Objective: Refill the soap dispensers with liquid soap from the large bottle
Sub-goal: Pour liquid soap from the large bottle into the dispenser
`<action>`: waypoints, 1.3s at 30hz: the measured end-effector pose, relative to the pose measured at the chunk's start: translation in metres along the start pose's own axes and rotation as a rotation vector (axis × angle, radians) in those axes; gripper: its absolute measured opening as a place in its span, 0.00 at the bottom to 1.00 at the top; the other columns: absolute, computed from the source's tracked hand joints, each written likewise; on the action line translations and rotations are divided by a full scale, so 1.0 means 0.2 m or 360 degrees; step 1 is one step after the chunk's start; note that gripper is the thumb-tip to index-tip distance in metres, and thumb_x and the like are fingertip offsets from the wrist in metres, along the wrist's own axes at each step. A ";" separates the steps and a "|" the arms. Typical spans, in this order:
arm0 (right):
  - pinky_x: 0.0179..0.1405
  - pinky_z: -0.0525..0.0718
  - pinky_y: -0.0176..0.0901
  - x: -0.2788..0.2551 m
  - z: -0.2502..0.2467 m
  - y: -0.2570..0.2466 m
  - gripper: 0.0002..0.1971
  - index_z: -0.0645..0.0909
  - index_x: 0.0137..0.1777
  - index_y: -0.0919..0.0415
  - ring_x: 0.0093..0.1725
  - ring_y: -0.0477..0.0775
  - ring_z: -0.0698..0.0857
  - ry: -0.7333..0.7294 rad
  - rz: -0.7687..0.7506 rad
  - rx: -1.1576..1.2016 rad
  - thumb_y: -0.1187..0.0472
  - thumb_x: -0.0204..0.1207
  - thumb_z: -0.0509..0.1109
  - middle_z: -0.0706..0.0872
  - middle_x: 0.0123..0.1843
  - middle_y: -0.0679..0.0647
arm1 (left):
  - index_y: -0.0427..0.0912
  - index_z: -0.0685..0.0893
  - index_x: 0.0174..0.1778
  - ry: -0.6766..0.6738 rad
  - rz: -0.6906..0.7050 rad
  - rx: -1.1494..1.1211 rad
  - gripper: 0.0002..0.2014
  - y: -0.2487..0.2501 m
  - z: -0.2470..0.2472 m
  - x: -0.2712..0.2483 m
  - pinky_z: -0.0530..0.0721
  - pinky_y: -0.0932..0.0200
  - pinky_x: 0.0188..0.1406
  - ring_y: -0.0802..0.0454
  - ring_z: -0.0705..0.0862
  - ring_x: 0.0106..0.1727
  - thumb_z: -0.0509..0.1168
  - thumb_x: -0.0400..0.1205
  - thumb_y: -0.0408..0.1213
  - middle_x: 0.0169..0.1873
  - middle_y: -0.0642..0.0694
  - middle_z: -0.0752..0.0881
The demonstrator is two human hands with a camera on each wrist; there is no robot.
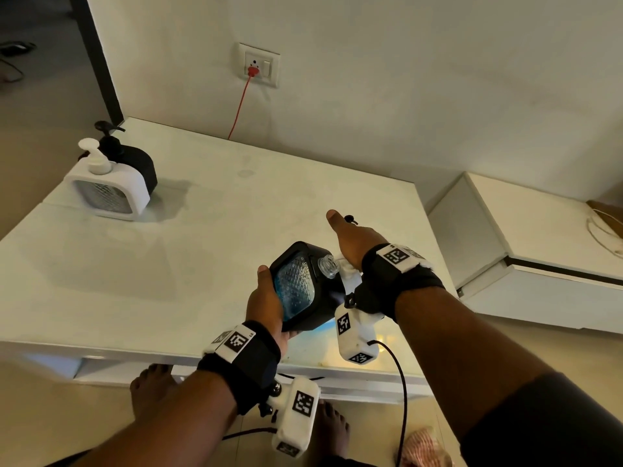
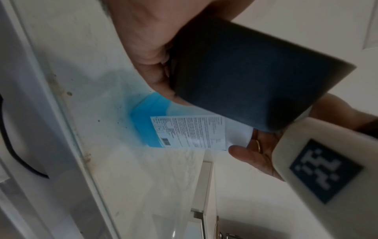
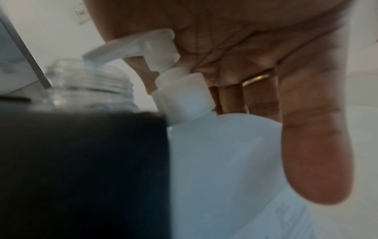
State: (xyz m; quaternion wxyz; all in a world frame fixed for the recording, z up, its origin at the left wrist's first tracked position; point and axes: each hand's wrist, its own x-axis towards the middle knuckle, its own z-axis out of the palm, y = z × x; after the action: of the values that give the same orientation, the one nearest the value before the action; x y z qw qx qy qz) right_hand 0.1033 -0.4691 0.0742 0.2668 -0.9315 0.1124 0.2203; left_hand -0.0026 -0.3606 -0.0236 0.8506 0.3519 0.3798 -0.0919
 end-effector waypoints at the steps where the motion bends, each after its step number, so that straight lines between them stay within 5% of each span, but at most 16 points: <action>1: 0.55 0.69 0.48 0.01 0.00 0.00 0.40 0.82 0.61 0.59 0.53 0.60 0.79 0.0019 -0.0005 0.0011 0.23 0.77 0.49 0.82 0.58 0.60 | 0.51 0.82 0.67 0.0001 0.0006 0.0001 0.26 0.00 0.00 0.00 0.88 0.39 0.59 0.35 0.87 0.61 0.50 0.90 0.65 0.64 0.36 0.87; 3: 0.54 0.71 0.49 0.02 0.01 0.01 0.39 0.83 0.53 0.58 0.53 0.60 0.82 0.0043 0.0005 0.0016 0.23 0.76 0.49 0.84 0.57 0.59 | 0.51 0.82 0.67 0.0005 0.0013 0.0004 0.26 0.00 0.00 0.00 0.89 0.39 0.60 0.36 0.87 0.61 0.50 0.90 0.65 0.64 0.37 0.87; 6: 0.62 0.74 0.52 0.03 0.04 0.02 0.47 0.78 0.72 0.60 0.62 0.63 0.83 0.0077 0.0034 -0.0019 0.20 0.73 0.48 0.84 0.67 0.61 | 0.51 0.82 0.70 0.0008 0.0014 0.0019 0.27 -0.01 -0.01 0.01 0.89 0.41 0.57 0.36 0.87 0.61 0.50 0.90 0.65 0.64 0.37 0.87; 12: 0.68 0.72 0.48 -0.03 -0.02 -0.04 0.46 0.66 0.83 0.57 0.66 0.62 0.79 -0.0100 -0.0051 0.0045 0.23 0.77 0.42 0.75 0.77 0.62 | 0.52 0.83 0.69 0.0005 0.0016 0.0012 0.26 -0.01 -0.01 0.02 0.86 0.35 0.67 0.35 0.86 0.64 0.52 0.90 0.65 0.66 0.37 0.87; 16: 0.70 0.75 0.54 -0.07 -0.06 -0.05 0.47 0.68 0.82 0.56 0.55 0.61 0.82 -0.0154 -0.0093 0.0000 0.23 0.77 0.37 0.80 0.72 0.63 | 0.53 0.84 0.63 0.0007 0.0026 0.0004 0.23 0.00 -0.01 0.02 0.84 0.32 0.69 0.34 0.87 0.64 0.52 0.90 0.64 0.65 0.36 0.88; 18: 0.60 0.77 0.49 -0.05 -0.05 -0.04 0.47 0.71 0.80 0.58 0.45 0.56 0.82 -0.0140 -0.0091 0.0030 0.24 0.78 0.38 0.84 0.66 0.62 | 0.53 0.84 0.61 0.0017 0.0034 0.0001 0.23 0.00 -0.01 0.02 0.84 0.31 0.69 0.33 0.86 0.64 0.52 0.90 0.64 0.64 0.36 0.87; 21: 0.45 0.73 0.46 -0.03 -0.02 -0.02 0.47 0.73 0.77 0.60 0.35 0.53 0.78 -0.0086 -0.0038 0.0079 0.22 0.77 0.42 0.84 0.44 0.57 | 0.53 0.83 0.56 0.0022 0.0040 -0.0003 0.22 -0.01 -0.01 0.02 0.85 0.33 0.68 0.34 0.87 0.63 0.52 0.91 0.64 0.62 0.37 0.88; 26: 0.53 0.70 0.48 0.01 0.01 0.00 0.52 0.73 0.77 0.63 0.51 0.58 0.82 -0.0029 0.0049 0.0097 0.18 0.72 0.45 0.84 0.60 0.59 | 0.53 0.84 0.54 0.0010 0.0038 0.0008 0.21 -0.01 -0.01 0.03 0.88 0.40 0.58 0.35 0.87 0.60 0.52 0.91 0.63 0.59 0.37 0.88; 31: 0.55 0.72 0.50 0.03 0.03 0.02 0.44 0.82 0.60 0.60 0.55 0.60 0.83 0.0010 0.0012 0.0067 0.20 0.74 0.47 0.85 0.58 0.59 | 0.53 0.83 0.60 -0.0009 0.0037 0.0000 0.22 -0.01 -0.01 0.04 0.88 0.38 0.60 0.34 0.87 0.63 0.51 0.91 0.63 0.63 0.36 0.87; 35: 0.54 0.71 0.49 0.05 0.05 0.03 0.48 0.77 0.73 0.61 0.61 0.62 0.82 0.0082 0.0028 0.0040 0.21 0.74 0.48 0.83 0.67 0.60 | 0.53 0.84 0.57 0.0010 0.0030 -0.0001 0.22 -0.01 -0.01 0.04 0.89 0.37 0.60 0.34 0.88 0.62 0.51 0.91 0.64 0.62 0.36 0.88; 39: 0.56 0.74 0.50 0.04 0.05 0.03 0.47 0.80 0.70 0.60 0.59 0.62 0.83 0.0079 0.0016 0.0070 0.20 0.73 0.48 0.85 0.63 0.60 | 0.52 0.82 0.66 0.0002 0.0032 0.0009 0.25 -0.02 -0.01 0.03 0.89 0.41 0.54 0.34 0.88 0.61 0.50 0.91 0.65 0.63 0.36 0.87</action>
State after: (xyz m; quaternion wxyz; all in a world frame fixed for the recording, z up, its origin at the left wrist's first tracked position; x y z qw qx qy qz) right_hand 0.1056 -0.4687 0.0599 0.2834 -0.9299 0.1286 0.1960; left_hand -0.0004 -0.3611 -0.0311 0.8502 0.3581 0.3766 -0.0843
